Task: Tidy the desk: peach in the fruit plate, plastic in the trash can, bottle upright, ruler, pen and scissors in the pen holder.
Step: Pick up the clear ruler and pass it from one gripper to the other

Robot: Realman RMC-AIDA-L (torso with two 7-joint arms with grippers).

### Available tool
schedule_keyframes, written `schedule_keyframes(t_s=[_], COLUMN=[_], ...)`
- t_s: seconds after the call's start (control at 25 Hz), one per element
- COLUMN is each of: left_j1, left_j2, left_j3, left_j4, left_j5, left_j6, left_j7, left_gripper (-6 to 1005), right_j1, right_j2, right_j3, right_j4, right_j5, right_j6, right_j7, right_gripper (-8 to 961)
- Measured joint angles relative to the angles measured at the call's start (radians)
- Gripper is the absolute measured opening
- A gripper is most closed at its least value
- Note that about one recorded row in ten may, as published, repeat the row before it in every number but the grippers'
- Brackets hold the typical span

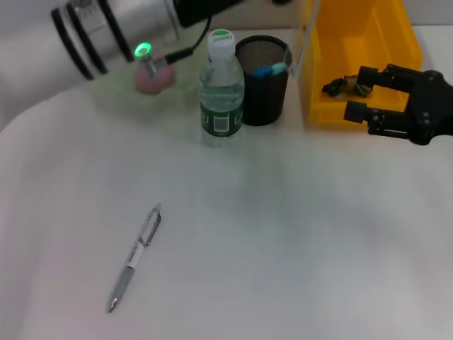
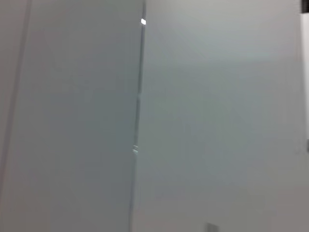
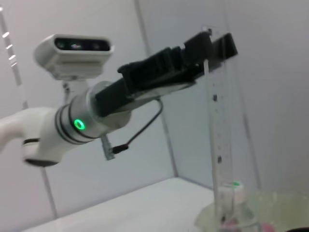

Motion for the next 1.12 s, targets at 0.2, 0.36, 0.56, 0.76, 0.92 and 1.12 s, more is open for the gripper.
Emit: schedule_keyframes(t_s=[0.2,0.36,0.56,0.76,0.92,1.12], left_j1=[0.054,0.097,0.128,0.134,0.133,0.134], left_j2=[0.004,0.005,0.005,0.005,0.005,0.003], left_j3=[-0.008,-0.025,-0.049,-0.05,-0.05,-0.05], left_j4=[0.059,0.091,0.099,0.099,0.101,0.101], left_j5=[0.095,0.147,0.153,0.154,0.154,0.154], left_j6=[0.059,0.122,0.175,0.215,0.248,0.271], left_j7=[-0.06,-0.096,-0.121,-0.14,-0.149,-0.151], left_gripper=[386,386,386,386,386,386], right_j1=[0.007,0.008,0.008,0.018,0.03,0.048], right_j2=[-0.008,-0.009,-0.002,0.007,0.021,0.032], right_j3=[0.021,0.023,0.045,0.048,0.04,0.036], right_j4=[-0.056,-0.066,-0.077,-0.085,-0.111,-0.124], right_j5=[-0.03,-0.031,-0.027,-0.026,-0.029,-0.032], right_j6=[-0.059,-0.099,-0.162,-0.174,-0.176,-0.177], right_j7=[0.022,0.02,0.003,0.001,0.01,0.013], right_gripper=[770,770,770,770,770,770])
